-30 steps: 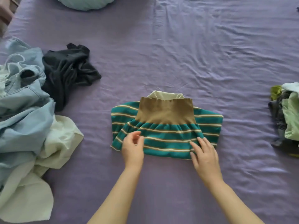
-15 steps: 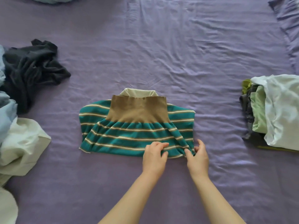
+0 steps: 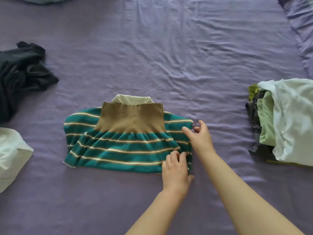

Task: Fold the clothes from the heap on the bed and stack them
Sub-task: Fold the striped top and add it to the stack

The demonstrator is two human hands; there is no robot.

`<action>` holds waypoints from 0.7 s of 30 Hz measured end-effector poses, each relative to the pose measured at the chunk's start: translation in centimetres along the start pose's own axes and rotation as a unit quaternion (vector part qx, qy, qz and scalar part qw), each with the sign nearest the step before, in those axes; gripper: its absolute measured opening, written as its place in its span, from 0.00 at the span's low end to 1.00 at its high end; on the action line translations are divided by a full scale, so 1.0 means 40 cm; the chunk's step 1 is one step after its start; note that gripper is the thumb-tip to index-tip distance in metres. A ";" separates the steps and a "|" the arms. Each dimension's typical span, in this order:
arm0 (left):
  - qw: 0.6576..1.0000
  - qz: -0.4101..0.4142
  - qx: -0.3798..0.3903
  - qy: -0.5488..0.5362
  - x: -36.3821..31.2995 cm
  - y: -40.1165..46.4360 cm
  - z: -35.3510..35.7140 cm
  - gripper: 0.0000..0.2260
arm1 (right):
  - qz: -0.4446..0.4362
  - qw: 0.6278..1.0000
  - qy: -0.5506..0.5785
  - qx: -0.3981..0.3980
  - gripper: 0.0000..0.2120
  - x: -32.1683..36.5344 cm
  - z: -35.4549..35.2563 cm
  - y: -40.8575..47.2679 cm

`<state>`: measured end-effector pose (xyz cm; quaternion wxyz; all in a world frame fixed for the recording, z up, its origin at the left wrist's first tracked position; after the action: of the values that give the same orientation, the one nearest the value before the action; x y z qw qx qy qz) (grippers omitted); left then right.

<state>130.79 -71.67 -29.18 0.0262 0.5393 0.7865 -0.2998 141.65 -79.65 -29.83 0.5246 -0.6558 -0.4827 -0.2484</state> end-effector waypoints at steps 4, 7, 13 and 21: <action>0.990 0.009 -0.040 -0.138 0.022 0.025 -0.080 0.10 | 0.028 0.998 0.031 0.038 0.31 0.022 0.013 0.009; 0.928 -0.085 0.043 -0.360 0.108 0.022 -0.108 0.02 | 0.031 0.995 0.079 0.059 0.18 0.077 0.043 -0.010; 0.751 -0.204 0.076 -0.624 0.275 -0.045 -0.201 0.04 | 0.052 0.980 0.155 0.116 0.12 0.198 0.198 -0.067; 0.706 -0.243 -0.011 -0.665 0.585 -0.087 -0.360 0.07 | 0.060 0.975 0.181 0.118 0.22 0.307 0.488 -0.119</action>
<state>122.11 -45.82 -24.38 0.4749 -0.0102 0.6720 -0.5681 138.91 -57.05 -23.86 0.6906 -0.5615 -0.3657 -0.2722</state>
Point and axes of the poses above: each hand's wrist, its own y-axis towards the middle knuckle, its own z-axis out of the palm, x = y × z, the point moved 10 cm from there along y, towards the middle knuckle, and after that the axes turned 7 degrees about -z, right-handed, at the moved point
